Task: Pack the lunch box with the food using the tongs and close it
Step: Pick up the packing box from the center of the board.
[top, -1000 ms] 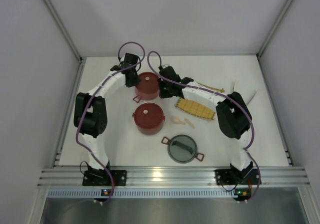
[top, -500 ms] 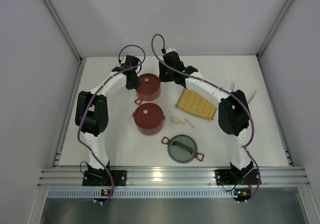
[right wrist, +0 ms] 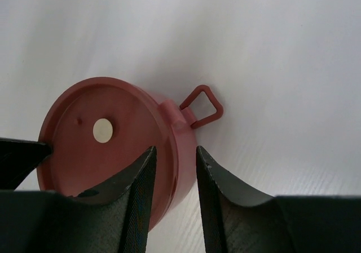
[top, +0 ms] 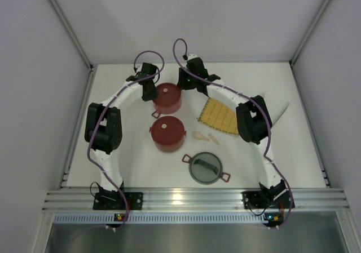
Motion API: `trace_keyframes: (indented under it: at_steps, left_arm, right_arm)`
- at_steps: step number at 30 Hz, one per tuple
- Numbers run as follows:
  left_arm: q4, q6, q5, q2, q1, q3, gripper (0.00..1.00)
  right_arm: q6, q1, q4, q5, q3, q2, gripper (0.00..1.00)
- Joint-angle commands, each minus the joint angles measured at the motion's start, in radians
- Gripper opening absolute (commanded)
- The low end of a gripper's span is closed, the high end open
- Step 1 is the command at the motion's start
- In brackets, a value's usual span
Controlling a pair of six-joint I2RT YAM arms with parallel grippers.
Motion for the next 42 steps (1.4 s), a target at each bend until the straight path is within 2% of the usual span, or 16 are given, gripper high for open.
trace_keyframes:
  at_steps: [1,3,8,12,16,17,21,32,38,42]
  left_arm:
    - [-0.043,0.012,0.004,0.021,-0.001,-0.018,0.06]
    - [-0.047,0.010,0.007,0.026,-0.001,-0.011,0.06]
    - [-0.060,0.012,0.008,0.041,-0.003,0.019,0.07]
    - [-0.069,0.018,0.002,0.044,-0.003,0.039,0.11]
    - [-0.081,0.018,-0.002,0.056,-0.003,0.064,0.23]
    - [-0.083,0.015,-0.001,0.059,-0.003,0.077,0.33]
    - [-0.098,0.009,0.007,0.104,-0.003,0.128,0.43]
    - [-0.159,0.012,0.015,0.236,0.002,0.303,0.47]
    - [-0.202,0.016,0.031,0.332,0.007,0.448,0.48]
    - [-0.187,0.015,0.047,0.351,0.005,0.476,0.52]
  right_arm:
    - [0.009,0.000,0.106,-0.069,0.041,0.009,0.34]
    - [0.009,0.001,0.085,-0.066,0.038,0.020,0.33]
    - [0.026,0.001,0.132,-0.081,-0.086,0.002,0.33]
    - [0.033,0.001,0.095,-0.078,-0.105,0.020,0.28]
    - [0.046,0.005,0.049,-0.019,-0.166,-0.004,0.24]
    - [0.052,0.008,0.042,-0.009,-0.183,-0.015,0.24]
    - [0.049,0.027,0.014,0.034,-0.258,-0.073,0.23]
    - [0.067,0.091,-0.018,0.098,-0.440,-0.216,0.22]
    - [0.070,0.154,-0.040,0.094,-0.465,-0.248,0.23]
    - [0.072,0.177,-0.050,0.080,-0.459,-0.242,0.26]
